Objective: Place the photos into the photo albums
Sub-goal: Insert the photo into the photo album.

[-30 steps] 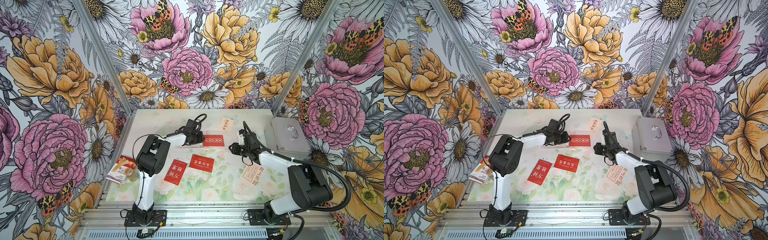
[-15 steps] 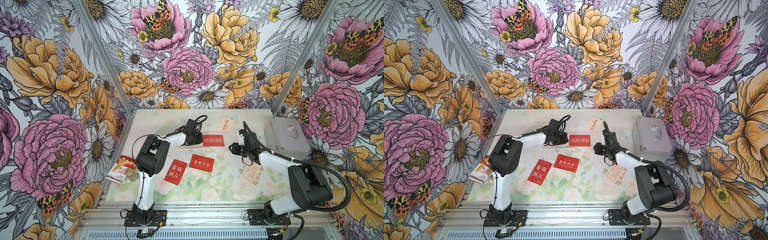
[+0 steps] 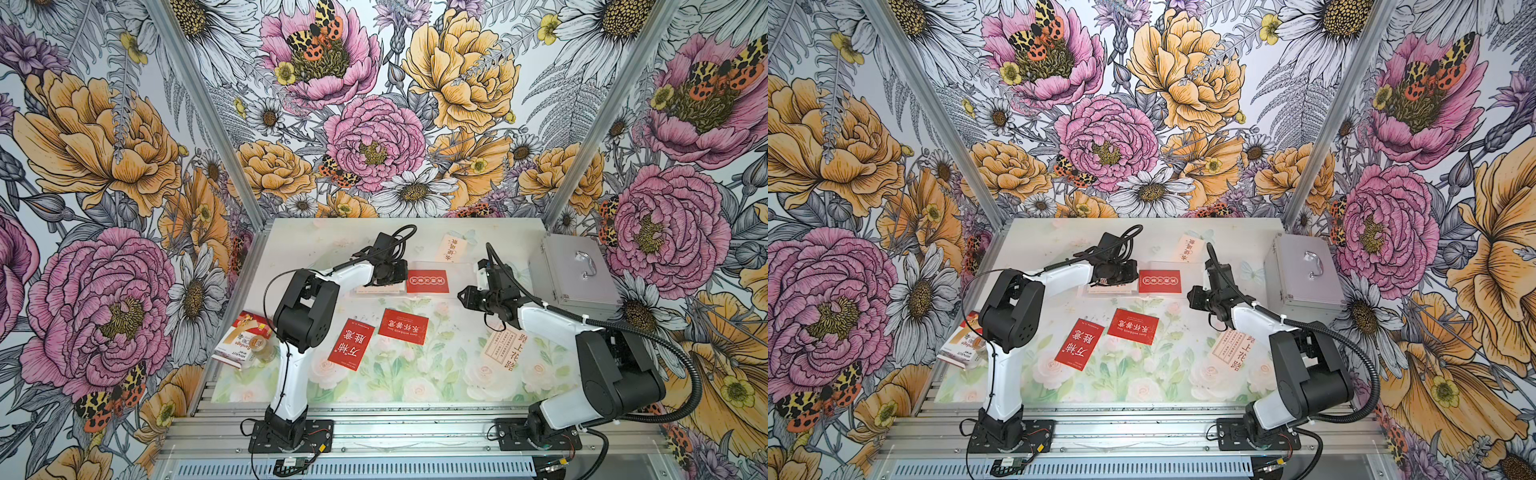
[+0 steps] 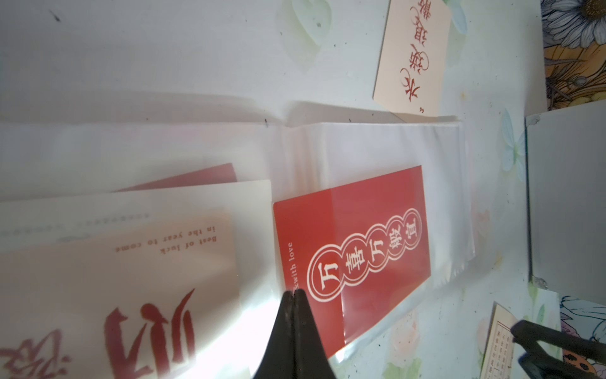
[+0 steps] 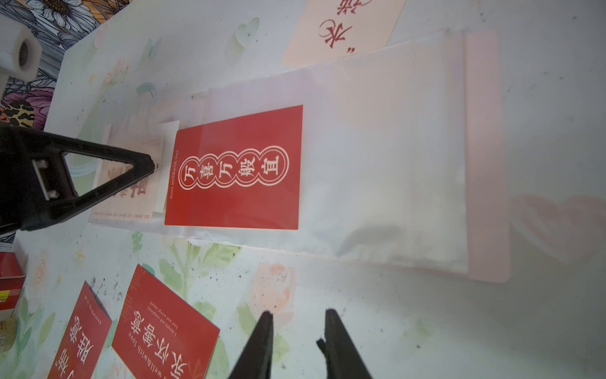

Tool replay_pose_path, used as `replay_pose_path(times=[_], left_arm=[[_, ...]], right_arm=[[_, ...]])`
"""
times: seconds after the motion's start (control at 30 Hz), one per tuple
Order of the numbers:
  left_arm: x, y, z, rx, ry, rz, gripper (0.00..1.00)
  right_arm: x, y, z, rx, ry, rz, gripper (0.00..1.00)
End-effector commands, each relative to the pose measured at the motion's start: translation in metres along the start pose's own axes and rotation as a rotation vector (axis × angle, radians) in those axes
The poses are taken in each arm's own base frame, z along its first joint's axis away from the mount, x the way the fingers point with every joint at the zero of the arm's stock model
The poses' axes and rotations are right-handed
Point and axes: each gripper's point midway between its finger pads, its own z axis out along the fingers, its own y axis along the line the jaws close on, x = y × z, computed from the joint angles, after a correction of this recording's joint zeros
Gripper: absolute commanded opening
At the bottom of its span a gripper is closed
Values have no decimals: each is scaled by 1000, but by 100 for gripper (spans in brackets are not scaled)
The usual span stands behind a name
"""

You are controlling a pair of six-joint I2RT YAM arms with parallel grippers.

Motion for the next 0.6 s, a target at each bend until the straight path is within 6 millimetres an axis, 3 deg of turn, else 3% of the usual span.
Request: replay_pose_path(times=[0.0,0.57], left_arm=[[7,5,8,-39,17,25,3],[16,-4,25,-8,61,22,3]], right_arm=[[-7,5,-6,-7,-27,-26,29],[-7,5,-6,-3,-28,-27,29]])
